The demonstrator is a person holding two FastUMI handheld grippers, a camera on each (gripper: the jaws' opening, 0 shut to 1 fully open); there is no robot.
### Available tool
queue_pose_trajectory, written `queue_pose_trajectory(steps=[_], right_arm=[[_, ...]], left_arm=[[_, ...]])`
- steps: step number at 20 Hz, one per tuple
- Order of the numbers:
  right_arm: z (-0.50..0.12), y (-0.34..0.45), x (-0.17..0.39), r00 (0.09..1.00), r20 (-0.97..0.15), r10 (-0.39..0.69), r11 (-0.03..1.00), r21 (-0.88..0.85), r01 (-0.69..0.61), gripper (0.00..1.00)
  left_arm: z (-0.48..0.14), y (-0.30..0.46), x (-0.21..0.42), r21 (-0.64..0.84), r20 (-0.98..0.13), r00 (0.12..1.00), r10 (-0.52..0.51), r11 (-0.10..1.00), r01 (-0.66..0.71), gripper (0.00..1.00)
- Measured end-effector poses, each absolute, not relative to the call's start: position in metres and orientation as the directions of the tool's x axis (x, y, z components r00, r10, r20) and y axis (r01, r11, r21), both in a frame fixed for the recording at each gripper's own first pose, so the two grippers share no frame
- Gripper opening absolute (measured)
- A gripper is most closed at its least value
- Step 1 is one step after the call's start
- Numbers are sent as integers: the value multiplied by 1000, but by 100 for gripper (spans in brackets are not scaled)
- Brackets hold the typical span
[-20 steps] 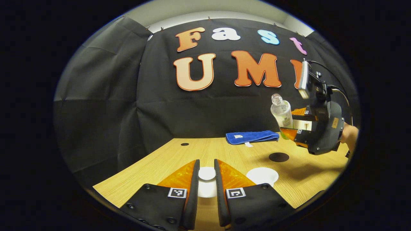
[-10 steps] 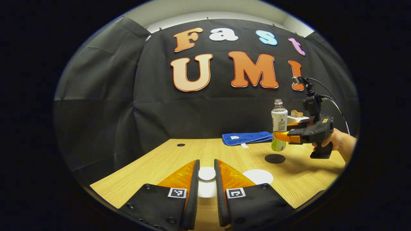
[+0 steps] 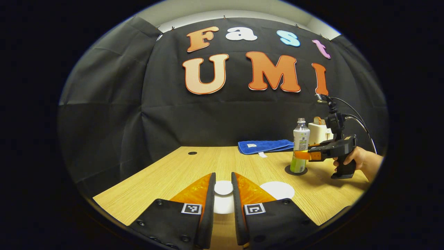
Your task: Open the teacup lid with one hand, grasp the water bottle and pour water into the teacup with the other hand; after pouring, place the water bottle on the coaster and then close the teacup lid.
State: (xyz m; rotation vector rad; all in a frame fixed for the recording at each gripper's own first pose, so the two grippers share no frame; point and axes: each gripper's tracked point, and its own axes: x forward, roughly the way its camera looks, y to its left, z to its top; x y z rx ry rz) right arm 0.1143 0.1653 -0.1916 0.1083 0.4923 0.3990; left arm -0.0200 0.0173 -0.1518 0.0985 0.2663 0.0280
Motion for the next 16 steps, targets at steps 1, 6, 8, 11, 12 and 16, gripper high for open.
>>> queue_pose_trajectory(steps=[1,6,8,11,12,16], right_arm=[[-191,164,115,807,-434,400,916,199,-348,64],[-192,173,105,772,-441,458,888,275,-370,82],[-189,167,106,778,-432,456,887,290,-359,90],[-180,154,103,799,-409,440,896,266,-357,95],[-178,152,99,802,-402,442,895,262,-362,95],[-171,135,83,812,-387,437,898,245,-366,96]], left_arm=[[-153,14,-17,94,-263,964,34,995,-10,31],[-152,-17,-2,23,-258,965,-34,999,41,31],[-154,-32,5,-3,-260,964,-66,998,67,30],[-158,-55,13,-6,-265,958,-104,994,107,31],[-161,-62,15,-4,-269,956,-118,993,121,30],[-179,-81,18,-2,-308,940,-146,988,153,31]])
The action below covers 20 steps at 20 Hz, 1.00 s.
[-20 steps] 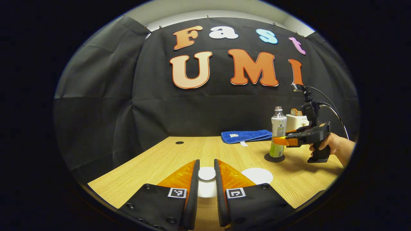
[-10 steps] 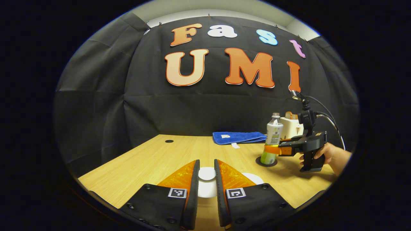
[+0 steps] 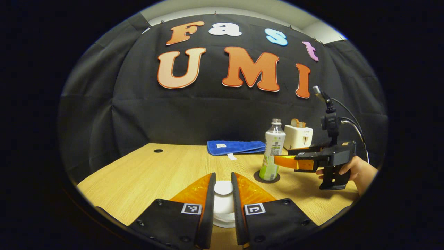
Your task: Open the teacup lid with one hand, grasp the water bottle and pour water into the teacup with the other hand; after pouring, place the water bottle on the coaster and then close the teacup lid.
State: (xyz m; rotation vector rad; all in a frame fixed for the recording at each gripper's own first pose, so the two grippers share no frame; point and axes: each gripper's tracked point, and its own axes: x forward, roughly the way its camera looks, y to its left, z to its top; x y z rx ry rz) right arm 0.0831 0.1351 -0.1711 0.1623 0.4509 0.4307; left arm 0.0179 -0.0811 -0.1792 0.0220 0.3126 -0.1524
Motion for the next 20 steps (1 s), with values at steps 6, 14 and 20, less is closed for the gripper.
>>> queue_pose_trajectory(steps=[6,14,20], right_arm=[[-168,117,59,830,-368,418,905,244,-348,96],[-156,110,39,831,-347,435,897,249,-365,96],[-147,101,25,839,-332,431,901,220,-375,96]], left_arm=[[-207,-91,17,39,-373,917,-141,985,167,30],[-221,-92,17,88,-417,902,-114,982,164,30],[-214,-90,14,124,-406,910,-91,980,153,53]])
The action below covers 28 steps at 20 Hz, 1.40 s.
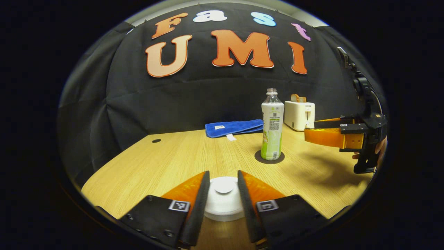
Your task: Open the teacup lid with one hand, grasp the water bottle and pour water into the teacup with the other hand; after pouring, place the water bottle on the coaster and then close the teacup lid.
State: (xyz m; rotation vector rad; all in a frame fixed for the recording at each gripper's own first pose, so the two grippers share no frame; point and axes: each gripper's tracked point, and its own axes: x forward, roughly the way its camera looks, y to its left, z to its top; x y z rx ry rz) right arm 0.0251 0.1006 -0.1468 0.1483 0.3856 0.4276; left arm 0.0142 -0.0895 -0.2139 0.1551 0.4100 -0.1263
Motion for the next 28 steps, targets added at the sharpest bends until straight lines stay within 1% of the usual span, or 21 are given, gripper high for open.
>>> queue_pose_trajectory(steps=[1,2,3,4,5,7,8,10,12,13,14,16,17,21,22,23,24,27,28], right_arm=[[-144,99,23,842,-329,427,902,217,-373,96],[-142,95,21,848,-325,420,906,213,-367,96],[-138,93,19,854,-318,412,909,208,-361,96],[-134,90,17,860,-313,403,913,201,-355,96],[-129,88,14,866,-303,397,916,195,-351,96],[-118,81,10,881,-283,378,924,179,-339,96],[-111,75,10,891,-273,364,930,166,-329,96],[-95,69,7,908,-238,346,936,159,-315,96],[-79,67,4,914,-204,352,932,170,-321,97],[-73,63,3,919,-194,343,934,169,-313,97],[-67,57,1,927,-184,327,940,164,-299,97],[-56,45,0,943,-165,287,953,144,-265,97],[-52,39,0,951,-161,265,960,133,-245,97],[-35,22,-5,970,-141,199,977,102,-185,97],[-30,19,-6,973,-134,189,980,93,-178,98],[-25,17,-7,975,-127,181,981,87,-171,98],[-21,15,-6,977,-120,174,983,85,-164,98],[-15,13,-8,982,-109,157,985,88,-148,97],[-14,12,-7,982,-107,153,985,91,-144,98]], left_arm=[[-206,-87,15,129,-383,920,-83,981,142,57],[-197,-85,17,139,-359,931,-71,982,129,72],[-186,-81,19,150,-335,941,-57,982,113,80],[-179,-80,20,156,-313,949,-48,983,101,79],[-167,-78,22,157,-287,957,-39,984,87,82],[-144,-74,25,141,-234,972,-24,988,58,92],[-132,-72,27,131,-206,978,-18,990,46,95],[-111,-69,32,116,-166,986,-6,993,25,96],[-92,-70,34,89,-135,991,-7,996,20,96],[-83,-70,36,85,-122,992,-10,996,21,92],[-75,-67,38,88,-110,994,-4,996,14,96],[-55,-66,42,87,-78,997,1,996,6,97],[-47,-68,42,80,-62,998,-2,997,7,94],[-25,-79,40,49,-30,999,-27,998,29,94],[-18,-83,41,49,-27,999,-31,998,33,94],[-17,-83,41,59,-30,999,-25,998,27,97],[-13,-84,42,68,-25,999,-21,997,22,94],[-7,-93,40,55,-12,999,-30,998,31,94],[-7,-94,39,48,-11,999,-33,998,33,97]])
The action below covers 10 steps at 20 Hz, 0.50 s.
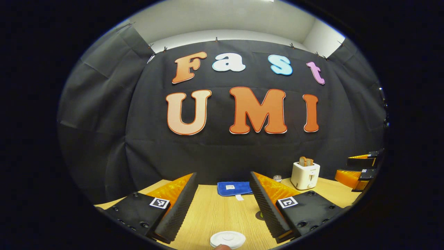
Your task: Open the teacup lid with one hand, grasp the water bottle and pour water into the teacup with the other hand; after pouring, place the water bottle on the coaster and then close the teacup lid.
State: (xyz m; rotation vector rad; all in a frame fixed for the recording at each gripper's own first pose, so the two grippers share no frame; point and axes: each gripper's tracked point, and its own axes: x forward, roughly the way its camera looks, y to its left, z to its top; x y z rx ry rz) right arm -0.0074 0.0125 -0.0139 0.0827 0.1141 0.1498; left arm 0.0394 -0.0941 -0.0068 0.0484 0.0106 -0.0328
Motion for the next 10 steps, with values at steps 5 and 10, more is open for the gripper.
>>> queue_pose_trajectory(steps=[5,10], right_arm=[[-8,13,-11,984,-96,151,985,93,-143,98],[-9,23,-14,980,-98,174,982,88,-165,98]], left_arm=[[-6,-97,37,22,-13,999,-36,999,36,95],[-11,-97,34,29,-22,999,-34,999,34,95]])
